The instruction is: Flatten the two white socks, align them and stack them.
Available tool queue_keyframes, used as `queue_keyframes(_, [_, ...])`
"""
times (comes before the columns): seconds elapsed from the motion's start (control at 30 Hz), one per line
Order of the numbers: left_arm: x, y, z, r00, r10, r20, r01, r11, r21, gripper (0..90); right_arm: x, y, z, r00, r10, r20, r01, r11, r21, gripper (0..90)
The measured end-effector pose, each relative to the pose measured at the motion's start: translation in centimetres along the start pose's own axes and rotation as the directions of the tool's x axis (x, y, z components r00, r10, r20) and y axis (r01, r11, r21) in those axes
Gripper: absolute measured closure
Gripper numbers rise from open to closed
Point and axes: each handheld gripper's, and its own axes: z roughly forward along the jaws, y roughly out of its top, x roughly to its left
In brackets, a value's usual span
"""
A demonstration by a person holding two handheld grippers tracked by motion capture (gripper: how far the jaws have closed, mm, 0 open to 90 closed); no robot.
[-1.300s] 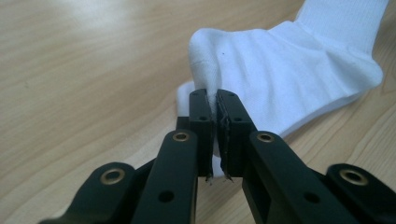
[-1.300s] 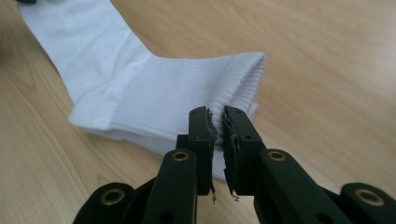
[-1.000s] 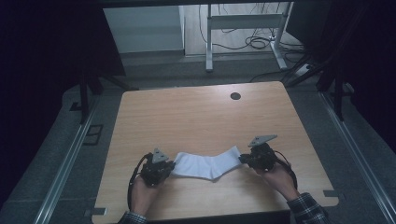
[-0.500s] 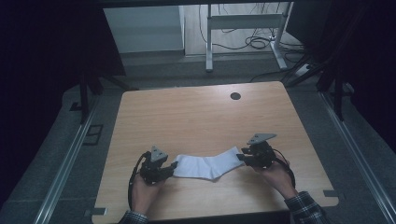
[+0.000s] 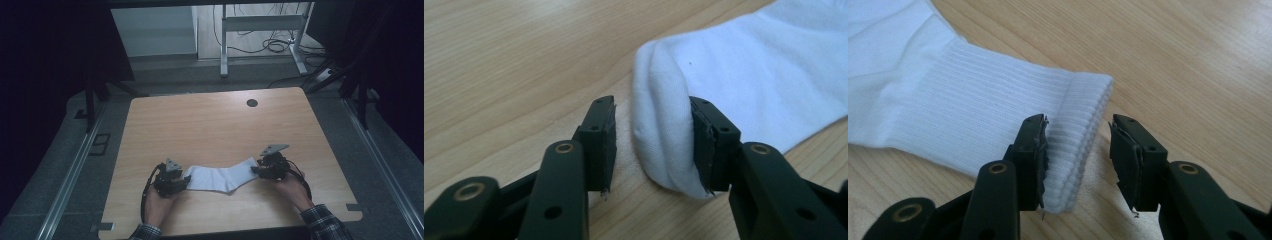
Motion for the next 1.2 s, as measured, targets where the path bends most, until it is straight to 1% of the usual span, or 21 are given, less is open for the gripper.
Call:
queue_keyframes(0.03, [0.1, 0.0, 0.1, 0.9999, -0.008, 0.010, 0.008, 1.0000, -0.001, 59.2, 0.0, 0.0, 0.1, 1.0000, 0.006, -0.006, -0.006, 1.000, 0.001, 57.4])
queue_keyframes(0.1, [0.3, 0.0, 0.1, 0.9997, -0.009, 0.023, 0.009, 0.9999, -0.011, 61.5, -0.2, -0.1, 0.2, 0.9997, 0.010, -0.022, -0.010, 1.000, -0.003, 60.5])
queue_keyframes(0.13, [0.4, 0.0, 0.2, 0.9994, -0.009, 0.034, 0.009, 0.9999, -0.013, 64.4, -0.3, -0.2, 0.2, 0.9988, 0.023, -0.042, -0.024, 1.000, -0.004, 63.0])
queue_keyframes(0.17, [0.4, 0.0, 0.2, 0.9992, -0.013, 0.038, 0.014, 0.9998, -0.016, 67.2, -0.5, -0.2, 0.2, 0.9977, 0.034, -0.059, -0.034, 0.999, -0.005, 67.4])
queue_keyframes(0.2, [0.4, 0.0, 0.2, 0.9988, -0.015, 0.046, 0.015, 0.9997, -0.017, 68.8, -0.5, -0.2, 0.3, 0.9960, 0.051, -0.074, -0.052, 0.999, -0.002, 68.8])
queue_keyframes(0.23, [0.5, 0.0, 0.2, 0.9983, -0.016, 0.057, 0.017, 0.9997, -0.016, 72.0, -0.6, -0.2, 0.3, 0.9942, 0.067, -0.084, -0.067, 0.998, 0.005, 70.9])
queue_keyframes(0.33, [0.5, 0.1, 0.4, 0.9971, -0.023, 0.072, 0.024, 0.9996, -0.014, 78.2, -0.7, -0.2, 0.3, 0.9900, 0.095, -0.105, -0.094, 0.996, 0.011, 76.5])
queue_keyframes(0.37, [0.4, 0.2, 0.4, 0.9973, -0.017, 0.071, 0.018, 0.9998, -0.012, 79.3, -0.7, -0.1, 0.2, 0.9895, 0.102, -0.103, -0.101, 0.995, 0.015, 77.5])
queue_keyframes(0.43, [0.3, 0.4, 0.3, 0.9981, 0.000, 0.062, 0.000, 1.0000, -0.006, 80.8, -0.5, 0.0, 0.1, 0.9920, 0.086, -0.092, -0.085, 0.996, 0.015, 79.0])
queue_keyframes(0.47, [0.2, 0.5, 0.3, 0.9983, 0.004, 0.058, -0.003, 1.0000, -0.009, 81.5, -0.4, 0.1, -0.1, 0.9944, 0.073, -0.076, -0.072, 0.997, 0.015, 79.4])
queue_keyframes(0.5, [0.2, 0.6, 0.3, 0.9984, 0.006, 0.057, -0.006, 0.9999, -0.010, 81.6, -0.3, 0.2, -0.2, 0.9953, 0.068, -0.068, -0.068, 0.998, 0.013, 79.5])
queue_keyframes(0.57, [0.1, 0.8, 0.2, 0.9985, 0.012, 0.053, -0.011, 0.9997, -0.021, 81.8, -0.3, 0.3, -0.4, 0.9964, 0.062, -0.058, -0.062, 0.998, 0.004, 79.6])
queue_keyframes(0.67, [-0.1, 1.3, -0.1, 0.9985, 0.031, 0.045, -0.028, 0.9984, -0.048, 81.8, -0.4, 0.6, -1.1, 0.9976, 0.050, -0.049, -0.051, 0.998, -0.024, 79.6])
queue_keyframes(0.7, [-0.1, 1.4, -0.2, 0.9984, 0.037, 0.043, -0.035, 0.9976, -0.060, 81.8, -0.5, 0.6, -1.3, 0.9973, 0.053, -0.050, -0.055, 0.998, -0.030, 79.6])
queue_keyframes(0.83, [0.1, 2.1, -0.6, 0.9983, 0.033, 0.047, -0.029, 0.9959, -0.086, 81.9, -1.1, 0.9, -2.0, 0.9966, 0.066, -0.051, -0.068, 0.996, -0.056, 79.6])
queue_keyframes(0.93, [0.4, 3.0, -0.8, 0.9981, 0.040, 0.047, -0.035, 0.9941, -0.103, 81.8, -1.5, 1.4, -2.5, 0.9967, 0.066, -0.046, -0.070, 0.995, -0.075, 79.5])
queue_keyframes(1.2, [0.8, 5.9, -0.5, 0.9976, 0.066, 0.020, -0.063, 0.9901, -0.126, 81.7, -2.3, 3.0, -3.3, 0.9979, 0.062, -0.020, -0.064, 0.992, -0.109, 79.4])
